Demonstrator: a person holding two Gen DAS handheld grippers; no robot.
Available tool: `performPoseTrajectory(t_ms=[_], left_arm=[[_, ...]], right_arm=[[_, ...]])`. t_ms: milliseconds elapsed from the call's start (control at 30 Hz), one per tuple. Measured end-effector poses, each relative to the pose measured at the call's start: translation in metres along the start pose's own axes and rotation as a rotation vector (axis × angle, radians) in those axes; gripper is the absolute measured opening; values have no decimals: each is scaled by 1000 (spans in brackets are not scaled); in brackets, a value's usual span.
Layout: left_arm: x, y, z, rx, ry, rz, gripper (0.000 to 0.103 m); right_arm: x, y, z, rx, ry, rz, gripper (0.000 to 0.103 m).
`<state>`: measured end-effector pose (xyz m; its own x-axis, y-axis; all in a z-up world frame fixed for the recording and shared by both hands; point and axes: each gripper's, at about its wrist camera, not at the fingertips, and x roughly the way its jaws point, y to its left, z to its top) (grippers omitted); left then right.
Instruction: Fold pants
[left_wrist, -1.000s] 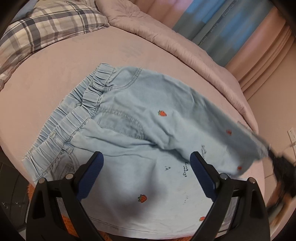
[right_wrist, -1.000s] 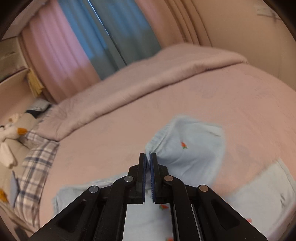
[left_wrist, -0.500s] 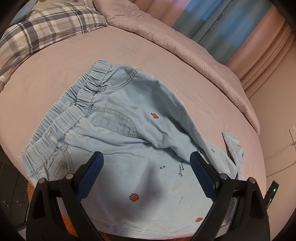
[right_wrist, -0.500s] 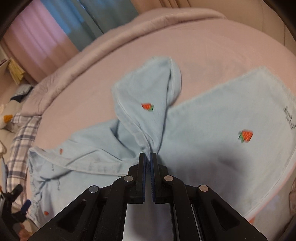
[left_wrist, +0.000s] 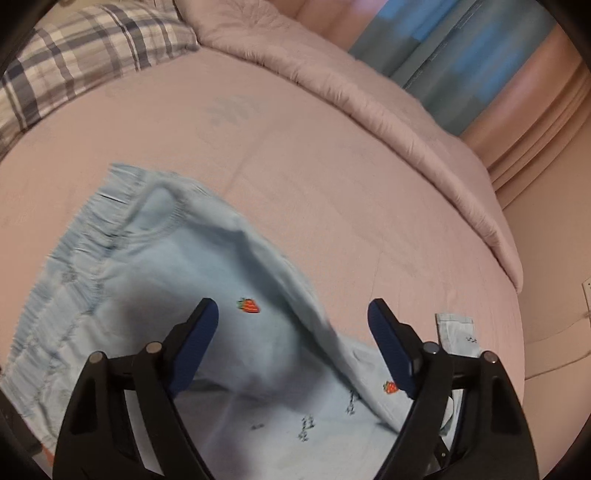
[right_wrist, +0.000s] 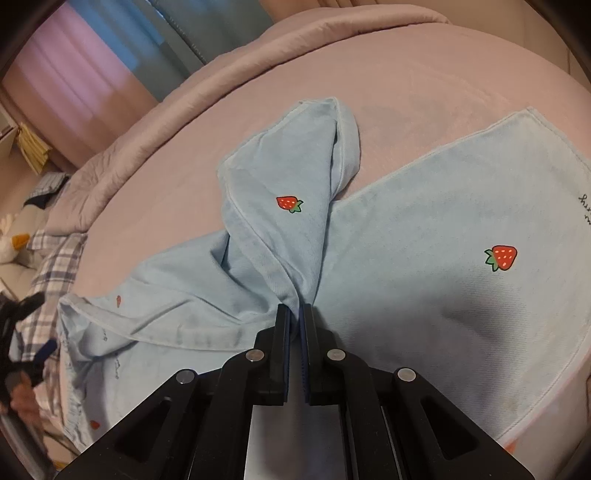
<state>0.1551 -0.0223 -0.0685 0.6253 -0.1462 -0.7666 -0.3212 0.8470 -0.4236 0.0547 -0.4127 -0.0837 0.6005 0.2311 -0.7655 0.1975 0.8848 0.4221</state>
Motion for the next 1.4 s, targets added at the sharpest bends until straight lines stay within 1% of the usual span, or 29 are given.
performPoseTrajectory(t_ms=[33, 100, 133, 167, 200, 233, 267, 300, 433, 533, 633, 667, 700, 767, 833, 933, 1000, 1067, 1100, 1167, 1233, 1300, 1367, 1400], left_arm=[[7, -2, -1, 3, 22, 2, 76], [24, -6, -5, 7, 80, -3, 64], [30, -7, -7, 5, 102, -11, 59], [35, -8, -10, 5, 119, -18, 47], [39, -9, -13, 14, 129, -17, 31], [42, -10, -14, 28, 132, -13, 23], [44, -10, -17, 49, 131, -7, 13], [43, -11, -19, 65, 123, -1, 9], [20, -8, -26, 85, 64, -16, 6], [-12, -5, -34, 103, 8, -67, 6], [-48, 5, -51, 104, -31, -133, 6], [-59, 9, -59, 100, -45, -155, 6], [-69, 12, -69, 103, -61, -170, 6], [-79, 15, -89, 121, -77, -172, 7], [-74, 16, -105, 125, -52, -153, 7], [-55, 25, -122, 98, 27, -134, 7], [-49, 32, -127, 112, 55, -138, 10], [-45, 40, -128, 124, 68, -111, 11], [-44, 42, -128, 109, 72, -109, 13], [-43, 50, -125, 61, 90, -127, 14], [-46, 56, -119, 30, 93, -124, 19], [-52, 62, -112, 9, 75, -106, 30], [-57, 70, -107, -16, 60, -112, 29], [-57, 75, -103, -31, 56, -101, 30]], right_arm=[[1, 0, 0, 2, 2, 5, 5], [2, -1, 1, 9, 5, 15, 4], [2, -2, 0, 9, 5, 19, 3], [3, -2, 1, 10, 5, 23, 3], [3, -3, 0, 10, 5, 25, 2], [3, -4, 0, 9, 6, 27, 2], [1, -7, -1, 8, 6, 28, 2], [1, -6, 0, 1, 8, 22, 1], [-1, -3, 2, -16, 7, 0, 1], [-6, 1, 6, -17, 10, -4, 1], [-21, 4, 10, -28, -26, 11, 1], [-30, 5, 12, -33, -50, 17, 1], [-37, 7, 13, -40, -69, 19, 1], [-47, 8, 14, -57, -99, 14, 1], [-53, 8, 15, -70, -121, -3, 1], [-48, 2, 13, -67, -116, -35, 1], [-38, -4, 10, -47, -84, -52, 1], [-29, -9, 6, -33, -55, -61, 1], [-25, -11, 4, -30, -42, -63, 1], [-19, -13, 1, -24, -26, -67, 1], [-19, -13, 1, -21, -28, -64, 1], [-20, -12, 2, -19, -28, -63, 1], [-20, -12, 2, -23, -28, -64, 1], [-21, -11, 2, -26, -28, -65, 1]])
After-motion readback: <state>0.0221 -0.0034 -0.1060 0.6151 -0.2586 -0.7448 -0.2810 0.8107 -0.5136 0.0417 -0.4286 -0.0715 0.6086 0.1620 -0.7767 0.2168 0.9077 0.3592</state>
